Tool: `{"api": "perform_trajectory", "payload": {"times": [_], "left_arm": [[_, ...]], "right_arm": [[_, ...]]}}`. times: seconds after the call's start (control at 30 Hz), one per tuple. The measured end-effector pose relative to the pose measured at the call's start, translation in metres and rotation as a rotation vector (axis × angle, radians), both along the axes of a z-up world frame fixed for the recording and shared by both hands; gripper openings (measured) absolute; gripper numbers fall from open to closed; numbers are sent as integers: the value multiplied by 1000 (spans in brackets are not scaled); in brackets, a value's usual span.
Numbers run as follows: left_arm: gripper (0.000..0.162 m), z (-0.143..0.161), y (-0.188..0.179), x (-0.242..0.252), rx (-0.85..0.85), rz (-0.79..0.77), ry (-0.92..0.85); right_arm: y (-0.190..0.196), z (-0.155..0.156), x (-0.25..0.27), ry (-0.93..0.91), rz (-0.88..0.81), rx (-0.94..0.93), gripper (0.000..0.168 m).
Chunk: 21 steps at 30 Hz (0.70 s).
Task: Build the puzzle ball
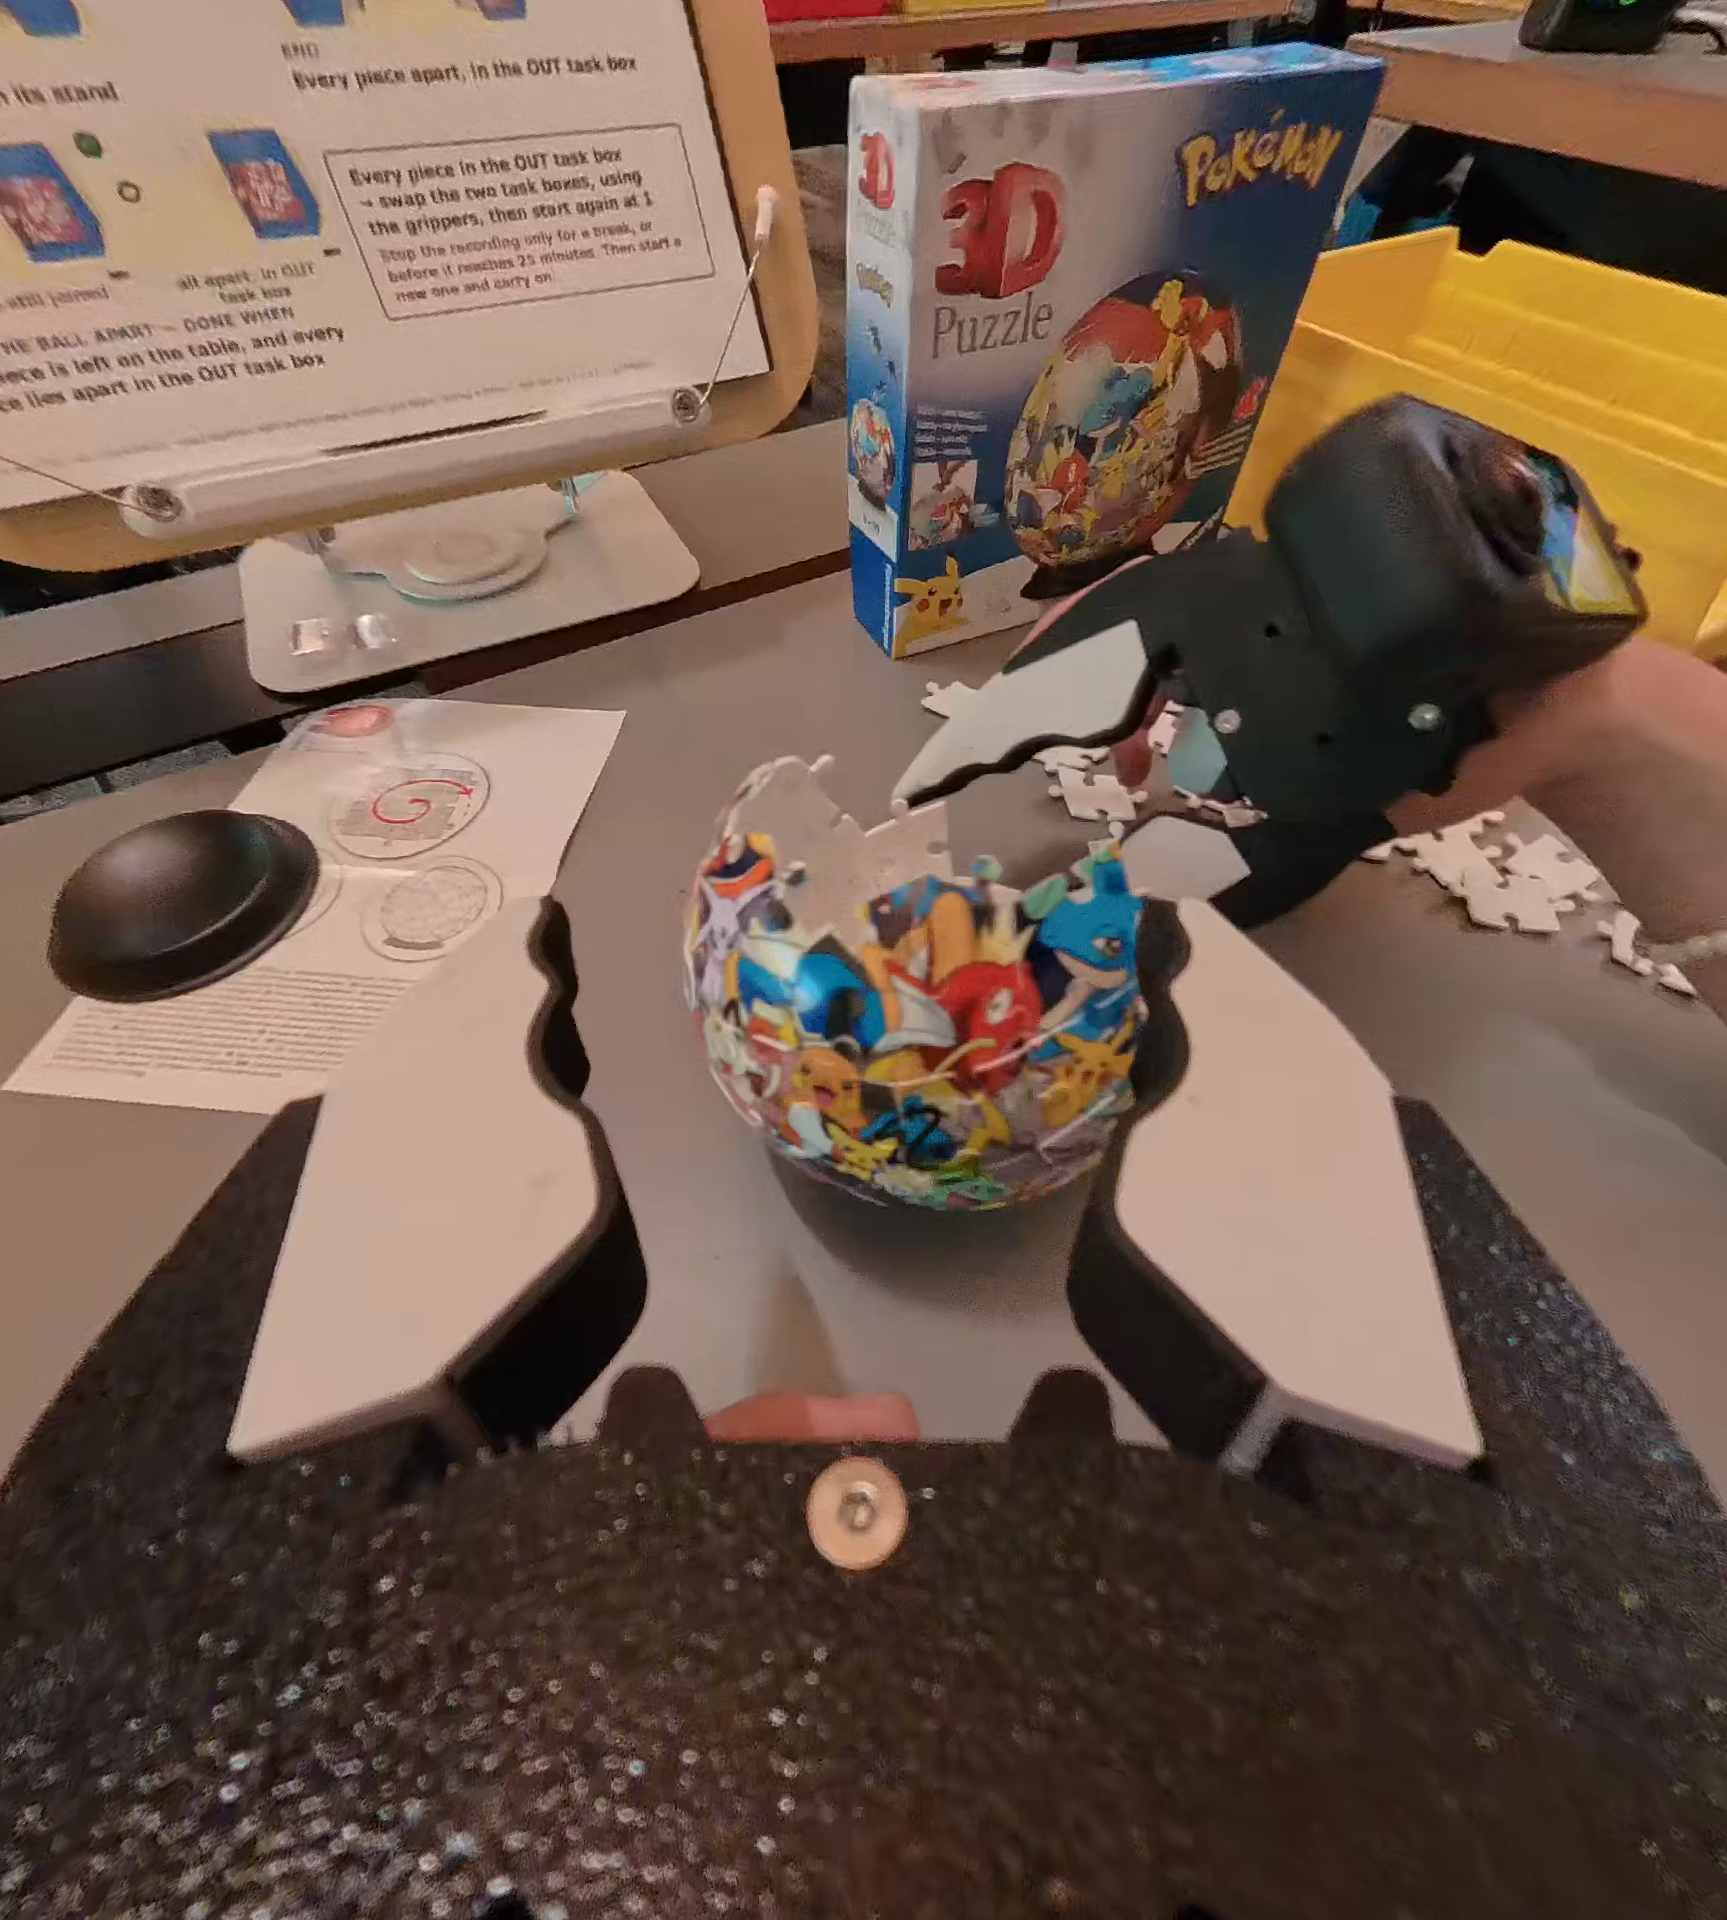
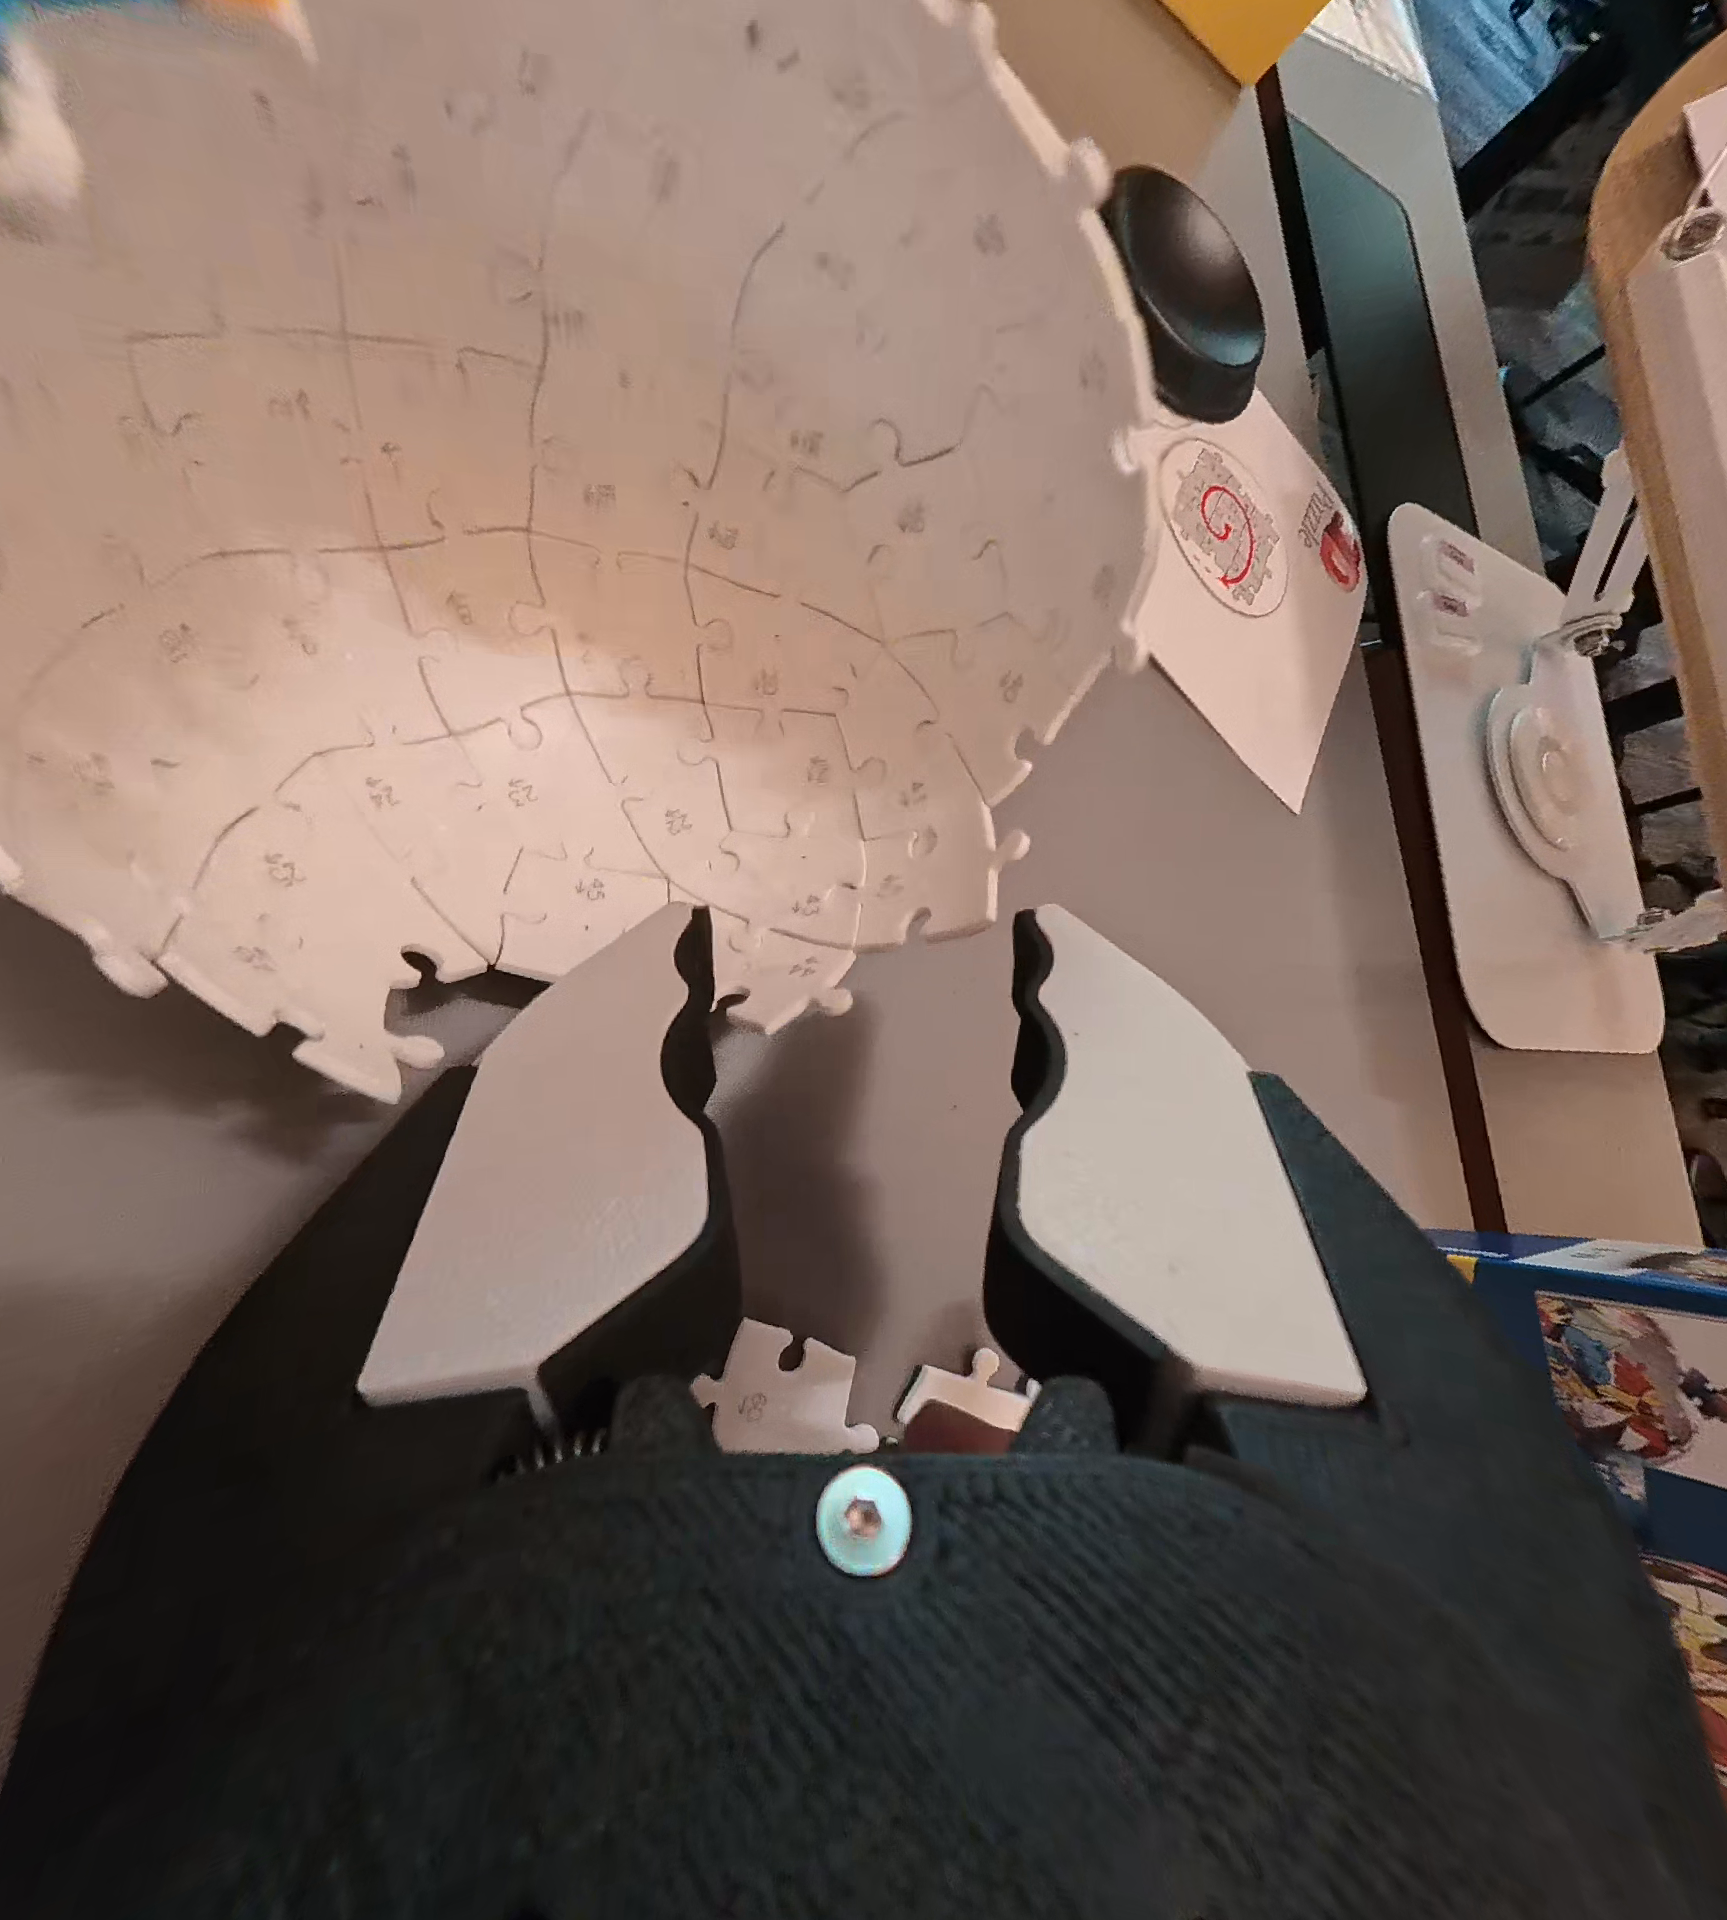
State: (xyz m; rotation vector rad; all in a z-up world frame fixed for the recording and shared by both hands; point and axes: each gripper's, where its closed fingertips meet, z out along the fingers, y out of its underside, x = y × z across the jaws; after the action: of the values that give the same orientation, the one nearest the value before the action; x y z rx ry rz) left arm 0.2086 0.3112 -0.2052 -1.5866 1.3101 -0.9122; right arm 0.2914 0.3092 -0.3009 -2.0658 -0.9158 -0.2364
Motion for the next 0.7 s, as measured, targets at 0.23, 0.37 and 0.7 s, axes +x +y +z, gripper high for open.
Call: {"api": "perform_trajectory", "payload": {"times": [0.23, 0.37, 0.7], "left_arm": [[111, -42, -13, 14, 94, -108, 155], [109, -48, -16, 10, 262, -107, 177], [106, -51, -30, 1, 388, -56, 189]], "right_arm": [[-1, 6, -1, -3, 21, 27, 57], [-3, 8, 0, -13, 26, 25, 59], [-14, 21, 5, 5, 52, 47, 61]]}}
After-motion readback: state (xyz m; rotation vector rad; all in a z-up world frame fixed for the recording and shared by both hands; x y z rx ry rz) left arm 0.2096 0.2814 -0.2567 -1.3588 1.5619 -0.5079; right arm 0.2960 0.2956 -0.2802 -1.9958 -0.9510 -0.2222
